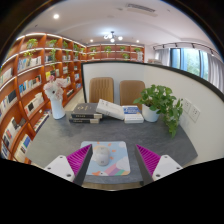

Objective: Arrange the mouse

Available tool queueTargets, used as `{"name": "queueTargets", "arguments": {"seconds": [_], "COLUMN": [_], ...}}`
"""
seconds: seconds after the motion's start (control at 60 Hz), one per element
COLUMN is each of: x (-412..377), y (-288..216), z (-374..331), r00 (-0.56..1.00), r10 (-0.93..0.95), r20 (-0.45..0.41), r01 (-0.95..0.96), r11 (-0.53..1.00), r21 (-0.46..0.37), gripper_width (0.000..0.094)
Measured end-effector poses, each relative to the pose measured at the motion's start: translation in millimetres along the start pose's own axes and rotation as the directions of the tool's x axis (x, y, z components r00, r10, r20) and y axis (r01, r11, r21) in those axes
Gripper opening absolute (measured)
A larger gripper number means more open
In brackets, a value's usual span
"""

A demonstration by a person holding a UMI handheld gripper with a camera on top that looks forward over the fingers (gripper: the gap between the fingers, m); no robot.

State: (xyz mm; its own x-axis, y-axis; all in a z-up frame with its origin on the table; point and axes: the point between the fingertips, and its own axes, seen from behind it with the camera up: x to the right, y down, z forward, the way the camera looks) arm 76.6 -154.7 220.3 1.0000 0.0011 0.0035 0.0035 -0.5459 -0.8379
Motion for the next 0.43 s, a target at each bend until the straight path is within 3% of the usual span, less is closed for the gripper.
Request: {"name": "queueTargets", "arguments": {"seconds": [0.433], "x": [24], "y": [26], "z": [-64], "r00": [0.999], "r10": [0.004], "r20": [0.039], "r01": [-0.005], "r11": [1.000], "r21": [0.012], "gripper_width": [0.0832]}}
